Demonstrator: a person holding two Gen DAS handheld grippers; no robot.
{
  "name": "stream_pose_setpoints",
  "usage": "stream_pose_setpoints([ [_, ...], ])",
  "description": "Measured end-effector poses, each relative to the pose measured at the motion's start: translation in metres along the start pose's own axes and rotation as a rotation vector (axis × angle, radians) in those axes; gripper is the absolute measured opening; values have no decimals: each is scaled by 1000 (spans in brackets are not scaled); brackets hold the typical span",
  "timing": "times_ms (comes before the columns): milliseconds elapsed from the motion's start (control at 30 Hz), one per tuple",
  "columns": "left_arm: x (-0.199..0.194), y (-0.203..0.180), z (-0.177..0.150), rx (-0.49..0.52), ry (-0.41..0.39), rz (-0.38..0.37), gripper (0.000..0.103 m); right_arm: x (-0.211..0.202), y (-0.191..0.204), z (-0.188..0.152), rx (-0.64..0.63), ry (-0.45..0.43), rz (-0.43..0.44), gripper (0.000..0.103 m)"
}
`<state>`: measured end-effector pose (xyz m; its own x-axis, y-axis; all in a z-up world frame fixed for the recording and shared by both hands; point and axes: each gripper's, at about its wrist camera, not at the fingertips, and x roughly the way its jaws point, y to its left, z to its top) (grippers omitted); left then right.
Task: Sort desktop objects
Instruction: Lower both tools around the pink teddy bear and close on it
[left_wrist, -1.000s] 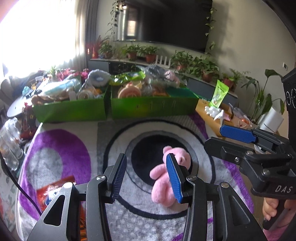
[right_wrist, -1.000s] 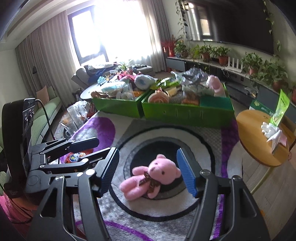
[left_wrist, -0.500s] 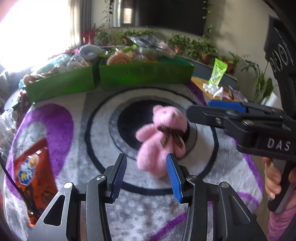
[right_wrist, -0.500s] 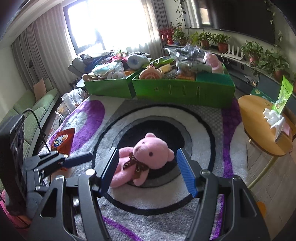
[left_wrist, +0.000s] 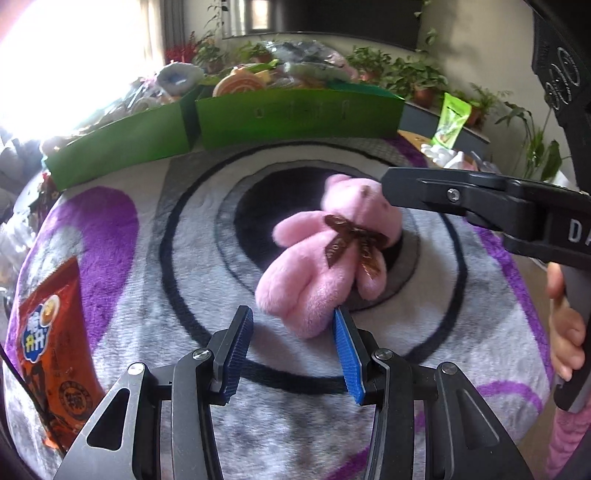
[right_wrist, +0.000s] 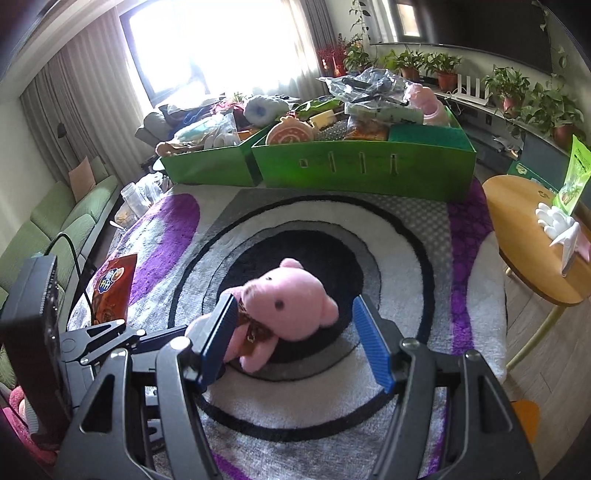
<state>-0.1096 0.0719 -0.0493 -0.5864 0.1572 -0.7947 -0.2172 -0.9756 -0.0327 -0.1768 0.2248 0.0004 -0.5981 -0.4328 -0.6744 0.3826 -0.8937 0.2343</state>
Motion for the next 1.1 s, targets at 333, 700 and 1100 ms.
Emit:
stream_pose_setpoints([
  [333,-5,38,11,-126,-35,60,45,13,9,-5,-15,50,36,65],
  [700,-6,29,19,-141,-31,-68,45,18,-7,-9,87,64,38,65],
  [1100,7,39,33,-210,-21,-115,45,36,-2,-10,86,94,70,65],
])
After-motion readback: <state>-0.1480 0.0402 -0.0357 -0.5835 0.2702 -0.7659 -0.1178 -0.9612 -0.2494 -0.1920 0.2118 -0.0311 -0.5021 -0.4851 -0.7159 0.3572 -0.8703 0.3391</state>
